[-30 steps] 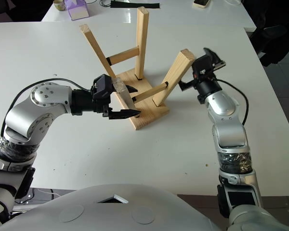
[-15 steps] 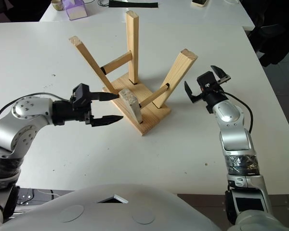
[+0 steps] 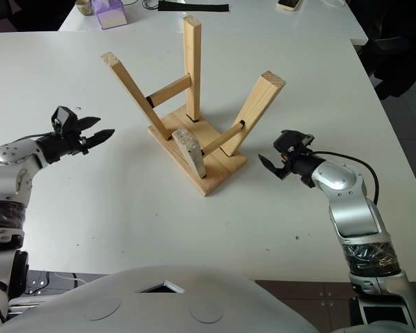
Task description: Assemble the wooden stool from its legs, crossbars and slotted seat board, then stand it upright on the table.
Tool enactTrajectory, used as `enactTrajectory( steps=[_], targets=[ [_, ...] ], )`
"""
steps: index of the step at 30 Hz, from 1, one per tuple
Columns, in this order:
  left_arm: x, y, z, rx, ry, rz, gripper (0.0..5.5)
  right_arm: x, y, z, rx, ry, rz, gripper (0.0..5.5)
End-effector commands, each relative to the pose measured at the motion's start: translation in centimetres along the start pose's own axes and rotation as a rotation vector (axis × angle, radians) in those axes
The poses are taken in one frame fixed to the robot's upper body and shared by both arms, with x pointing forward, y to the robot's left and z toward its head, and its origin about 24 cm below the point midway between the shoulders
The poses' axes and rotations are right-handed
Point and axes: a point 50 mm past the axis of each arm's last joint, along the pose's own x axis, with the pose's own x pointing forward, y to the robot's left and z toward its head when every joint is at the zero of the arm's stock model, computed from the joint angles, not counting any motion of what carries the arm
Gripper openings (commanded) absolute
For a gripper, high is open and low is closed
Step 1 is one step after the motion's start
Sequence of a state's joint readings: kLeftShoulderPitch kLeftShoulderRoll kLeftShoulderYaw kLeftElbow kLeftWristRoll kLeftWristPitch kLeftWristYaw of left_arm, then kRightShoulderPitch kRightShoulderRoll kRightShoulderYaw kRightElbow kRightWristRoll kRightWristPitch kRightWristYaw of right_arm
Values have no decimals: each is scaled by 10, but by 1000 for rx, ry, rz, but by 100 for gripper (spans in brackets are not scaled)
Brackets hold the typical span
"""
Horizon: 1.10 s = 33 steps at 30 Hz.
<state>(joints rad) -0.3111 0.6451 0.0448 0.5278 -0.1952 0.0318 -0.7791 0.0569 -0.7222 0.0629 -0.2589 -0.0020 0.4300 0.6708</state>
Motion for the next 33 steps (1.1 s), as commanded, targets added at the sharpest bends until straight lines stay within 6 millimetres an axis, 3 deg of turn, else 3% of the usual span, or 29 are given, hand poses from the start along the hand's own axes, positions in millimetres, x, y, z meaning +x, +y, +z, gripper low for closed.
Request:
enactTrajectory(
  steps=[1,5,9,15,19,25,33],
  targets=[
    [24,9,-12,130,-5,206,296,-6,1,2,-121,53,196,462],
    [45,-6,-11,184,-28,194,296,-7,5,4,-139,57,272,462],
    [63,-42,-21,257,-39,42,296,-3,11,2,-155,63,324,462],
    [74,-76,-28,269,-61,-118,296,10,28,-8,-134,79,365,462],
    [78,-96,-25,300,-110,-257,296,26,28,-13,-148,89,327,462],
    [59,-125,-30,304,-231,-410,296,25,27,-24,-141,100,263,462],
    [11,-141,-53,256,-185,-441,296,31,19,-28,-150,66,232,462]
  ],
)
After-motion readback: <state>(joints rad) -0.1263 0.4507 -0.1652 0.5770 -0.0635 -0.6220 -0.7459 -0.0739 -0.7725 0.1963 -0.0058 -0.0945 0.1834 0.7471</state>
